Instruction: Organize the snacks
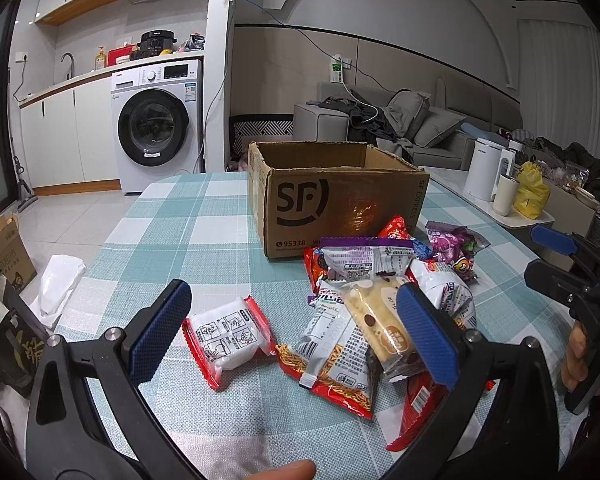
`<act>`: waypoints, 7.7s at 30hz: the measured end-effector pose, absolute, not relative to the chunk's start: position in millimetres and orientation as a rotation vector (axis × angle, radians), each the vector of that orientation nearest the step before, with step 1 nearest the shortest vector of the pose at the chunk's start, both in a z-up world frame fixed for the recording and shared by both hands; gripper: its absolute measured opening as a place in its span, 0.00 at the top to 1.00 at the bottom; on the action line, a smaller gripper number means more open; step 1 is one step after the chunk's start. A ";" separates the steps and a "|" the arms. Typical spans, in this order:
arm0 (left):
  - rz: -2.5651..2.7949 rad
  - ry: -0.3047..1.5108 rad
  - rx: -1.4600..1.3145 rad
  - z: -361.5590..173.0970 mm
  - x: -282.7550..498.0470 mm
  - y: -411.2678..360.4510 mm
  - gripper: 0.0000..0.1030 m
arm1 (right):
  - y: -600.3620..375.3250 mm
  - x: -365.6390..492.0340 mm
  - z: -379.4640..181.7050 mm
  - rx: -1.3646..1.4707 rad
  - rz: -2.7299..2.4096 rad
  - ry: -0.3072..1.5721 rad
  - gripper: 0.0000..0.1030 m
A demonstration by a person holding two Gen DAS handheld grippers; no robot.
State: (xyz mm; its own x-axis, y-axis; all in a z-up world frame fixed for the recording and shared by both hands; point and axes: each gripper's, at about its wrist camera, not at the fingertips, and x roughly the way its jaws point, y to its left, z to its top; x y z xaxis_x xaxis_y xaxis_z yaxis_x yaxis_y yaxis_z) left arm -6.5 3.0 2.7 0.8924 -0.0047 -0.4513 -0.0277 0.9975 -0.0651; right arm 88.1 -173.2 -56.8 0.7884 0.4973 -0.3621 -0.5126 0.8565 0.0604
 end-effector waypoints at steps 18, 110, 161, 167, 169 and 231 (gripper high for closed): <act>0.012 0.470 -0.070 2.3 -5.4 2.7 0.01 | -173.7 88.2 -56.9 -0.042 0.545 0.378 0.00; 0.033 0.909 -0.214 -61.1 88.4 72.2 0.27 | -117.8 178.9 -95.7 -0.217 0.767 0.807 0.17; -0.135 0.651 -0.176 32.4 32.8 29.7 0.83 | -152.8 143.1 -42.7 -0.059 0.773 0.647 0.50; -0.145 0.629 -0.168 49.4 35.5 20.6 0.83 | -156.0 142.3 -18.1 -0.016 0.746 0.585 0.50; -0.147 0.624 -0.164 54.3 37.7 17.3 0.83 | -157.0 143.8 -11.1 -0.002 0.737 0.571 0.50; -0.163 0.692 -0.108 67.4 240.3 -13.1 0.83 | -141.1 302.1 18.3 0.282 0.558 0.598 0.50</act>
State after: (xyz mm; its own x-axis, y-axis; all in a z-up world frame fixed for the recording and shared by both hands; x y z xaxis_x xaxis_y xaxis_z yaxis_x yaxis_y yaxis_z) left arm 240.3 -13.1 67.4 0.7580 -0.1850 -0.6255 0.1134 0.9817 -0.1530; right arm 302.1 -141.1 18.3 0.6857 0.5703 -0.4523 -0.4117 0.8163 0.4053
